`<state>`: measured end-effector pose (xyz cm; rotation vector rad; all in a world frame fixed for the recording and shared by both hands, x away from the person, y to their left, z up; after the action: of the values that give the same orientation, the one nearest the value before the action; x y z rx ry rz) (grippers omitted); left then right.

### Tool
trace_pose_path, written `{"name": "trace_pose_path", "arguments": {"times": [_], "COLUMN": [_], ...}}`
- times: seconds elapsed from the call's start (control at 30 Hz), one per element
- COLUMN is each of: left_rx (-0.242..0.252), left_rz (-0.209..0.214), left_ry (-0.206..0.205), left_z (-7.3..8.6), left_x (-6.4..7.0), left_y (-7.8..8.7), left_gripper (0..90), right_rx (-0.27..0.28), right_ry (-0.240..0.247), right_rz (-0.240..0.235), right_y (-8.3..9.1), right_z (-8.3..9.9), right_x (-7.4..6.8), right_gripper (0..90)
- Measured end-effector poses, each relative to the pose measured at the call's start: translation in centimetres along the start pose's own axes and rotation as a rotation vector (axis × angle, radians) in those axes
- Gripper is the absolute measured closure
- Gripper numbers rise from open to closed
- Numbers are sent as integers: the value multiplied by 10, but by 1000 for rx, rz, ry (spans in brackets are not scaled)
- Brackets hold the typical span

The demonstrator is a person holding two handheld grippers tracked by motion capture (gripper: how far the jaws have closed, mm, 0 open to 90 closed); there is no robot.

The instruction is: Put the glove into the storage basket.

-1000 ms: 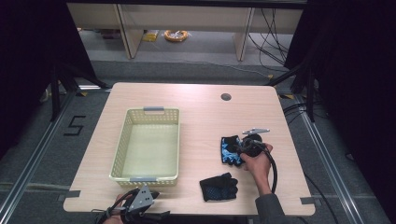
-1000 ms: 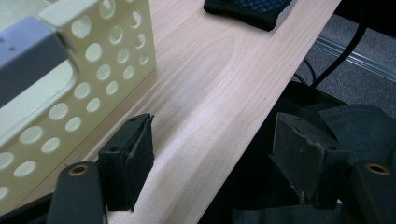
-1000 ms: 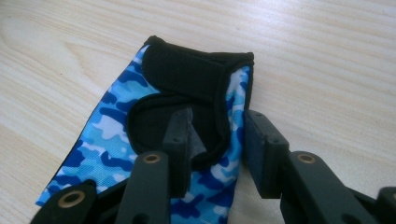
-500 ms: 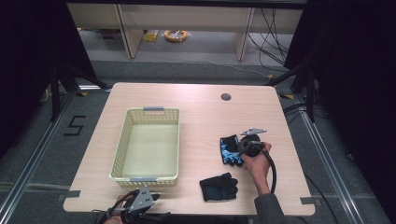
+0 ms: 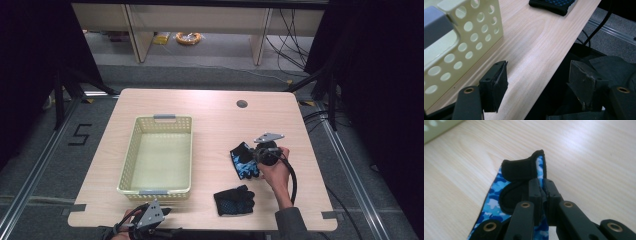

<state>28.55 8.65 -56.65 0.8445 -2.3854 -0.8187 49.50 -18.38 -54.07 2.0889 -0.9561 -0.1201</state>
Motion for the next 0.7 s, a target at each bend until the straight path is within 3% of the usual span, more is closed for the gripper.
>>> {"name": "trace_pose_path", "arguments": {"times": [0.07, 0.13, 0.33, 0.37, 0.43, 0.47, 0.53, 0.57, 0.6, 0.63, 0.7], "left_rx": [-1, 3, 11, 10, 7, 14, 17, 16, 15, 11, 9], "left_rz": [7, 4, 14, 12, 11, 5, 6, 4, 6, 10, 0], "left_ry": [-6, -35, 7, 4, -3, -2, -13, -3, -12, -2, -11], "left_z": [0, -1, 1, 1, 2, 1, 1, 1, 1, 2, 2], "left_x": [1, 0, 2, 1, 0, 0, 0, 0, 0, 1, 0], "left_y": [0, 0, -1, -1, 0, 2, 2, 1, 1, 0, 0], "left_gripper": [306, 302, 290, 290, 290, 290, 290, 290, 290, 290, 291], "right_rx": [22, 37, 120, 139, 157, 171, 178, 185, 185, 184, 184], "right_ry": [10, 36, 97, 88, 128, 157, 170, 201, 201, 209, 225], "right_rz": [3, -25, -63, -81, -109, -148, -154, -202, -202, -243, -250], "right_y": [5, 18, 44, 52, 62, 71, 73, 79, 79, 83, 84], "right_z": [-6, -15, -33, -36, -39, -40, -40, -38, -38, -34, -33], "right_x": [0, -2, -10, -15, -24, -35, -37, -48, -48, -58, -60], "right_gripper": [869, 869, 869, 869, 869, 869, 869, 869, 869, 869, 869]}}
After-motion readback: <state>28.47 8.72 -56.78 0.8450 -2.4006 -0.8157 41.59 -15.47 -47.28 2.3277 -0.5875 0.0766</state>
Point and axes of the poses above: each handheld gripper's, and its own axes: y roughly backward along the jaws, z roughly out of its underside, x roughly to its right, the point moved 10 cm from there along -y, roughly forward along the jaws, and after that the axes turned 14 degrees about y, right-handed, at the moved point
